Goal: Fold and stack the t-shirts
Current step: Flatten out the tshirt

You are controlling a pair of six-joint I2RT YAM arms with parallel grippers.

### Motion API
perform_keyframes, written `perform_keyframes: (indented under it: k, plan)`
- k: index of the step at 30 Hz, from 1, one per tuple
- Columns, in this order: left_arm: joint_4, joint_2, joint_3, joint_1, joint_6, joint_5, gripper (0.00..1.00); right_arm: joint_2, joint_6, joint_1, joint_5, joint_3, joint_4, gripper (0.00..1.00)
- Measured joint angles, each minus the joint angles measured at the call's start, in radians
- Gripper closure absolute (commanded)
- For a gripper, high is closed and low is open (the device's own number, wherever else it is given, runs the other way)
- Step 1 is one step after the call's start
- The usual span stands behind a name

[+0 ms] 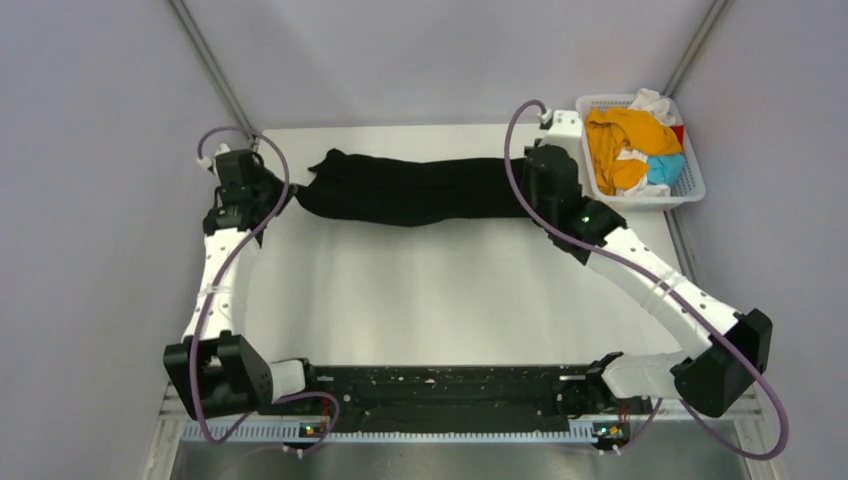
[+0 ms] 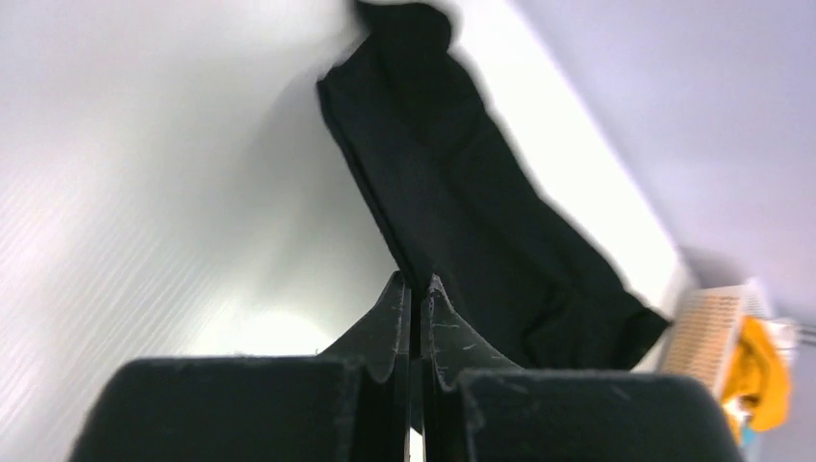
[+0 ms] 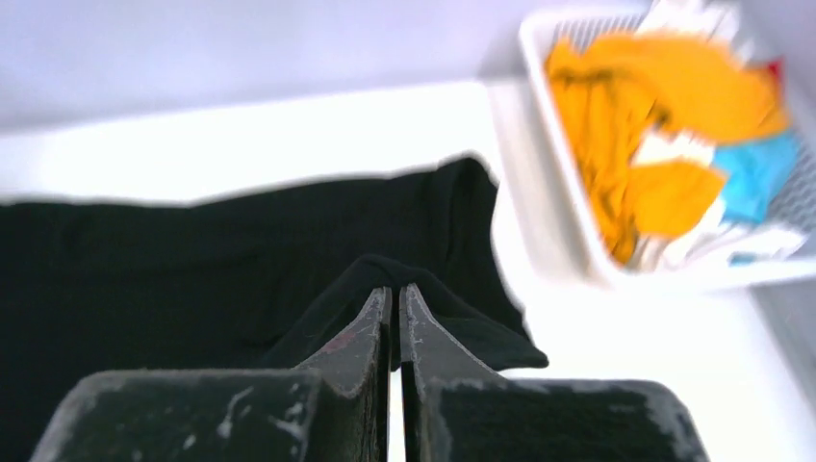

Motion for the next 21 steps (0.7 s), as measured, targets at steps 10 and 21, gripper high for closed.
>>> perform_keyframes:
  k: [10,21]
  plan:
    - [0.028,-0.130,0.297,-0.001,-0.024,-0.026,1.00,-0.087,-0.321,0.000,0.013,0.323,0.144,1.00]
    - [0.036,-0.341,0.468,-0.001,0.007,-0.097,1.00,-0.133,-0.415,-0.003,-0.285,0.694,0.022,1.00]
